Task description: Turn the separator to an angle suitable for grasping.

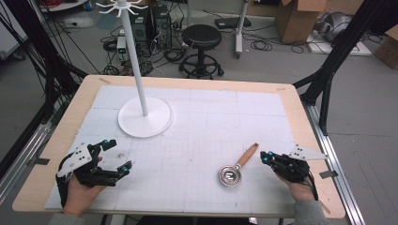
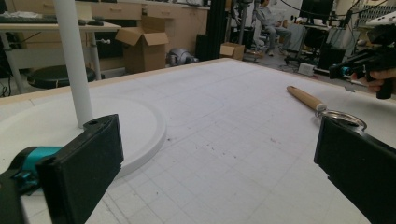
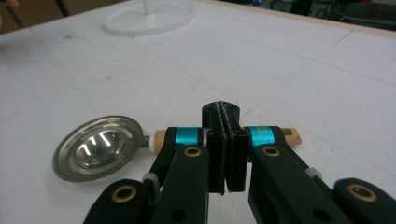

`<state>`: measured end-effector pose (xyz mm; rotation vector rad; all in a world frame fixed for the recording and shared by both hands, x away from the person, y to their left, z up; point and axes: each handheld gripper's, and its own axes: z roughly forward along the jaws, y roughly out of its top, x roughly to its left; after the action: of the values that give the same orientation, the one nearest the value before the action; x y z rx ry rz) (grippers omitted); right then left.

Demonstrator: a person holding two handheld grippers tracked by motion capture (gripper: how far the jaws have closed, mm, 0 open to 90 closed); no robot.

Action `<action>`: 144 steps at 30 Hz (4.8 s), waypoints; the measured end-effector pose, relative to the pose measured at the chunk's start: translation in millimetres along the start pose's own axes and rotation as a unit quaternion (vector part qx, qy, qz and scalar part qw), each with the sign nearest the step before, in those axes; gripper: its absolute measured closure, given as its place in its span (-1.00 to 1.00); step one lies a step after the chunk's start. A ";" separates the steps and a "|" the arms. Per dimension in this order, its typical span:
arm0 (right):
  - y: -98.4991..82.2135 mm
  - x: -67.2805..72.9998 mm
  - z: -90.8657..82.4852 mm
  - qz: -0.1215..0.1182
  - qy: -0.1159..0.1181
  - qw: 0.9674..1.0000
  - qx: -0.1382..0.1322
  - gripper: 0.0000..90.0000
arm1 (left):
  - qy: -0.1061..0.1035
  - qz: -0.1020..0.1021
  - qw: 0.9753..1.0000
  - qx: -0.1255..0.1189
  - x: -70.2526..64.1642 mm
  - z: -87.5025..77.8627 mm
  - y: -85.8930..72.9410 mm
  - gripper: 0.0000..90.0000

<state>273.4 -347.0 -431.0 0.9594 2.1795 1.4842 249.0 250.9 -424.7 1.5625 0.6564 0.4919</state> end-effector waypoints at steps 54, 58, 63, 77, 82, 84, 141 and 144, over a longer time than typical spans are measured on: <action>0.2 -18.6 43.5 0.015 -0.025 0.991 0.129 1.00 | 0.001 0.002 1.000 0.009 -0.5 0.0 -2.0 -0.96; 0.6 -17.7 45.0 0.015 -0.028 0.990 0.138 1.00 | 0.000 -0.002 1.000 0.013 -0.5 0.5 -2.3 -0.96; 0.9 -18.2 45.6 0.015 -0.027 0.990 0.138 1.00 | -0.003 0.000 1.000 0.012 -2.0 1.3 -1.7 -0.96; 3.9 -18.0 52.1 0.002 -0.026 0.990 0.139 1.00 | 0.002 -0.005 1.000 0.013 0.3 -2.6 -3.2 -0.96; 5.2 -17.6 54.5 0.001 -0.027 0.990 0.140 1.00 | 0.001 -0.005 1.000 0.013 0.4 -3.3 -3.2 -0.96; 5.7 -17.2 55.9 0.000 -0.026 0.990 0.141 1.00 | 0.001 -0.006 1.000 0.013 0.3 -3.8 -3.4 -0.96; 23.8 3.6 102.4 -0.028 -0.001 0.989 0.145 1.00 | -0.005 -0.012 1.000 0.021 -1.7 -5.8 -5.4 -0.96; 24.5 3.9 103.9 -0.031 0.002 0.989 0.143 1.00 | -0.003 -0.012 1.000 0.021 -1.6 -6.5 -5.3 -0.96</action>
<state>342.1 -267.5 -449.9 0.9640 2.4467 1.1674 242.9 254.8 -429.2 1.5938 0.6840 0.4590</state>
